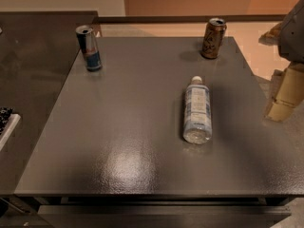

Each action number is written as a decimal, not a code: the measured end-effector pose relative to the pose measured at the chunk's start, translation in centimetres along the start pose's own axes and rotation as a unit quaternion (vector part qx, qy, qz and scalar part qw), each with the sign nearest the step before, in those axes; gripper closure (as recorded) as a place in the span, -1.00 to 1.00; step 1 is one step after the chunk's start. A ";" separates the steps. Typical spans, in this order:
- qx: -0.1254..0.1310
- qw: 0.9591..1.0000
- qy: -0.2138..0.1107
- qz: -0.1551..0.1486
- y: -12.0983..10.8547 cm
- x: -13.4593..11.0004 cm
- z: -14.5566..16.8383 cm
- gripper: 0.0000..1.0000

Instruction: Knock redbull can over

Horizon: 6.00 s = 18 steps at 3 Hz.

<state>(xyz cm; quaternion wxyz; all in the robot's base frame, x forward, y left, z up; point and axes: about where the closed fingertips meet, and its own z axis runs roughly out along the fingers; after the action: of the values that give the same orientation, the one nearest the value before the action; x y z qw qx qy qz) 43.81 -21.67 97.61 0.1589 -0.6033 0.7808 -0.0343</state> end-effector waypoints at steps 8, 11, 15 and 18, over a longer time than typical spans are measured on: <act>-0.020 0.984 -0.179 -0.004 -7.8 -15.5 8.1 -1.00; -0.031 0.969 -0.246 0.019 -11.5 -24.1 11.6 -1.00; -0.043 0.946 -0.320 0.023 -13.0 -34.7 17.5 -1.00; -0.065 0.934 -0.350 0.026 -13.6 -40.8 20.5 -1.00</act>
Offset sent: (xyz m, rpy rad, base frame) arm 0.0204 0.0137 0.0004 0.0747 -0.0175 0.0082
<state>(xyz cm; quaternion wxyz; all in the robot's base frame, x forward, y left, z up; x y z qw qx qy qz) 71.42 16.39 89.96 0.3836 -0.5659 0.6914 0.2337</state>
